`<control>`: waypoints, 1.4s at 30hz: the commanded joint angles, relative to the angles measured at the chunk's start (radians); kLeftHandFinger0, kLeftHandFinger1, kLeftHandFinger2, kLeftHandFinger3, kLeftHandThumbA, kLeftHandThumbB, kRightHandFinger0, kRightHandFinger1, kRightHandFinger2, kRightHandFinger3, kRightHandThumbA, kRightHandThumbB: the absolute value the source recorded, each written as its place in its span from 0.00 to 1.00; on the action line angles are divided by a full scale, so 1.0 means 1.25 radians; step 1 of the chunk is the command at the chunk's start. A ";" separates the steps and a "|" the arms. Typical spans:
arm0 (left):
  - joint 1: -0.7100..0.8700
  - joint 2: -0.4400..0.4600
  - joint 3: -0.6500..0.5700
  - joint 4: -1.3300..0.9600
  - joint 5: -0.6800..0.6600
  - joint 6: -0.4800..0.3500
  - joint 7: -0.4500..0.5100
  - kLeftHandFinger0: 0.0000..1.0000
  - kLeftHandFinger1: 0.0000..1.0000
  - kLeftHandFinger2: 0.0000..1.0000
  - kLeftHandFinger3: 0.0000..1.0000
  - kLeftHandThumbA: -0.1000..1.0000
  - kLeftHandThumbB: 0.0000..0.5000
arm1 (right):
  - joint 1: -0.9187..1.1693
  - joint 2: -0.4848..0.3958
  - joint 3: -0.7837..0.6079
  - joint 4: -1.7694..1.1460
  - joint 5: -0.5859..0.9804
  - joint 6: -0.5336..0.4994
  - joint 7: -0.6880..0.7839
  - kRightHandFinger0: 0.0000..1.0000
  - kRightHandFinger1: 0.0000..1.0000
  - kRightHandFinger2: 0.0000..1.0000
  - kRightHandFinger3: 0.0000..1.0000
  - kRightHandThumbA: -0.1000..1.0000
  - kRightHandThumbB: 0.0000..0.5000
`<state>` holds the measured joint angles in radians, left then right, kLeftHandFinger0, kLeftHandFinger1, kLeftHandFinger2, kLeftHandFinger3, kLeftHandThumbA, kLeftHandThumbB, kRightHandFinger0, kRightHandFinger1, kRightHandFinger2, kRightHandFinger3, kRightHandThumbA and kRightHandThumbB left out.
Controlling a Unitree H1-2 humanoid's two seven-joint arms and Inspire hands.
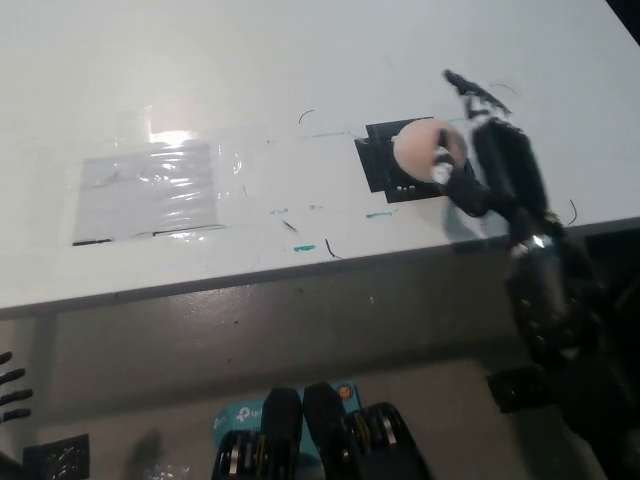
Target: The robot uses its right hand to grab and squeeze a pink dumpling toy kept on the black mask on the desk
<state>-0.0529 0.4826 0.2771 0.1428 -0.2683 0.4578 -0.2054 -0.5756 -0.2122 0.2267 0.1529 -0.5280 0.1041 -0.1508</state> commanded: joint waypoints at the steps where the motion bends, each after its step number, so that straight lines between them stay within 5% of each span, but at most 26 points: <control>1: -0.010 0.027 0.003 -0.006 0.003 0.002 -0.009 0.72 0.75 0.84 0.87 1.00 0.19 | 0.071 -0.017 -0.088 -0.147 0.106 0.019 0.039 0.49 0.64 0.92 0.99 0.00 0.34; 2: -0.010 0.026 0.005 -0.006 0.001 0.003 -0.009 0.72 0.75 0.84 0.88 1.00 0.20 | 0.106 -0.010 -0.115 -0.178 0.131 0.021 0.038 0.49 0.60 0.82 0.95 0.00 0.33; 3: -0.010 0.028 0.002 -0.008 0.003 0.009 -0.008 0.75 0.75 0.84 0.89 1.00 0.20 | 0.159 -0.006 -0.147 -0.205 0.169 0.015 0.035 0.41 0.45 0.67 0.90 0.00 0.28; 11: -0.008 0.030 0.002 -0.009 0.004 0.003 -0.011 0.72 0.75 0.84 0.89 1.00 0.23 | 0.284 0.029 -0.290 -0.138 0.296 -0.046 0.025 0.06 0.14 0.38 0.79 0.03 0.33; 15: -0.010 0.026 0.003 -0.003 0.004 -0.001 -0.009 0.72 0.75 0.83 0.87 1.00 0.21 | 0.292 0.047 -0.327 -0.107 0.342 -0.069 0.029 0.02 0.10 0.34 0.80 0.09 0.33; 22: -0.010 0.021 0.004 0.000 0.004 0.001 -0.006 0.74 0.75 0.83 0.87 1.00 0.23 | 0.281 0.103 -0.382 -0.037 0.444 -0.053 0.051 0.00 0.04 0.28 0.82 0.00 0.29; 30: -0.001 0.022 0.005 -0.007 0.000 0.004 -0.010 0.75 0.77 0.84 0.90 1.00 0.18 | 0.273 0.108 -0.397 -0.018 0.481 -0.017 0.055 0.00 0.01 0.23 0.80 0.06 0.31; 42: 0.003 0.018 0.006 -0.001 0.004 -0.006 -0.007 0.77 0.77 0.83 0.89 1.00 0.17 | 0.268 0.101 -0.384 -0.027 0.480 0.000 0.053 0.00 0.00 0.22 0.80 0.01 0.27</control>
<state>-0.0499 0.4832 0.2766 0.1452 -0.2669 0.4563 -0.2090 -0.2121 -0.0729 -0.2532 0.1422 0.0418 0.0967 -0.0917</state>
